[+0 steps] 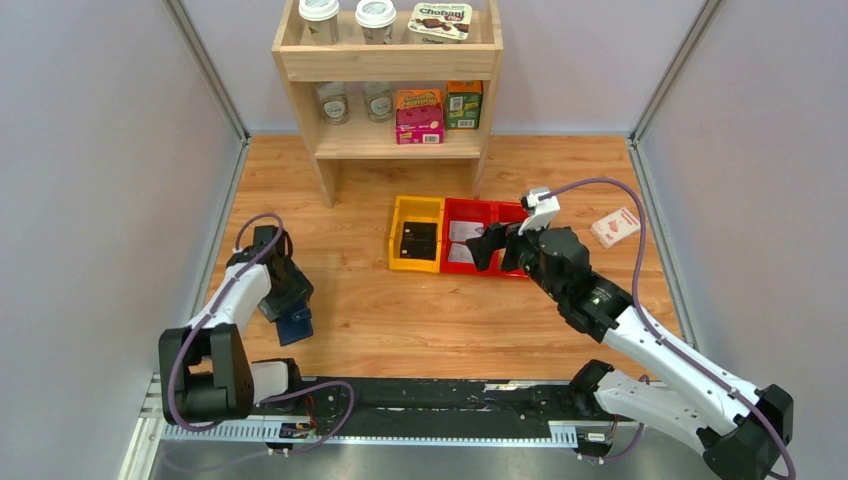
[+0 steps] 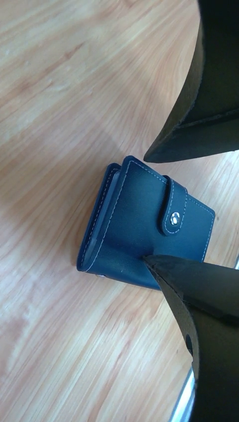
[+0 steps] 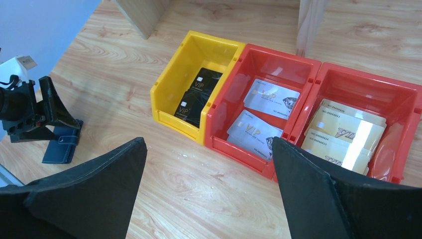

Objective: Take the credit cards out of the card holder
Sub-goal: Move the card holder to the center of the board.

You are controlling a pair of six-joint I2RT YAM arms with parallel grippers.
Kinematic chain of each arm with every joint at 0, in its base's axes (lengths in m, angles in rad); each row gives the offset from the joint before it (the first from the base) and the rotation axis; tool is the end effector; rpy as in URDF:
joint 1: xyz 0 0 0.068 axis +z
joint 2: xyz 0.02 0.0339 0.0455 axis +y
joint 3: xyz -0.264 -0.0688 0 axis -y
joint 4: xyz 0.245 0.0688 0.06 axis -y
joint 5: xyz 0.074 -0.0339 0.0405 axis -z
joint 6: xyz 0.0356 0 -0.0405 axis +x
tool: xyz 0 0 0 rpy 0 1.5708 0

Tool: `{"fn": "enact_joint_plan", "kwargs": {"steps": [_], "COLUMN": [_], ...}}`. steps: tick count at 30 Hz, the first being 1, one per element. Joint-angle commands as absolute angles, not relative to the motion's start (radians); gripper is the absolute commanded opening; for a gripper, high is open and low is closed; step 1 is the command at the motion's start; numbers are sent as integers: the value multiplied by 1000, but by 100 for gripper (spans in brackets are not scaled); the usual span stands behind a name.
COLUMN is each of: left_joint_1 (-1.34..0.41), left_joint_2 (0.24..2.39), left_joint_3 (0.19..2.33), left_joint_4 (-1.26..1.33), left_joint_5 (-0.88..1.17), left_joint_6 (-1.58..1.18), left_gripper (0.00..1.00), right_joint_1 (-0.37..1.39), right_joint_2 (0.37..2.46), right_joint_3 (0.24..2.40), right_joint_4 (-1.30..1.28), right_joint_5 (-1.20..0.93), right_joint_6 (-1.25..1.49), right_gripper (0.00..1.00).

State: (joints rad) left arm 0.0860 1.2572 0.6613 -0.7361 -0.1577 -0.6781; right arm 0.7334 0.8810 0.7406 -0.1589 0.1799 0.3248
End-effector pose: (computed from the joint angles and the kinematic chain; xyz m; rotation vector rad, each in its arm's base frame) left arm 0.1996 0.0228 0.1707 -1.0935 2.6487 0.1163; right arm 0.1582 0.1339 0.3101 -0.2615 1.8854 0.5596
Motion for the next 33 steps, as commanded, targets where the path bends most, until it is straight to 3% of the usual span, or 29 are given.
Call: {"fn": "enact_joint_plan", "kwargs": {"steps": [1,7,13,20,28,33], "left_joint_1": [5,-241,-394,-397,-276,-218], "left_joint_2": [1171,1163,1166,1106,1054,1080], "left_joint_3": [583,540,662,766,615,554], "left_joint_4": [-652,-517,-560,-765,-678,-622], "left_joint_5": [38,40,3,-143,72,141], "left_joint_6": [-856,-1156,-1194,-880,-750,-715], "left_gripper": [74,72,72,70,68,57], "right_joint_1": [750,755,755,755,755,756], "right_joint_2": [841,812,788,773,801,804], "right_joint_3": [729,709,680,658,672,681], "right_joint_4": [-103,-95,-86,-40,-44,-57], "right_joint_5": [210,204,189,65,-115,-167], "right_joint_6": [336,339,337,339,336,324], "right_gripper": [100,100,100,100,100,100]}}
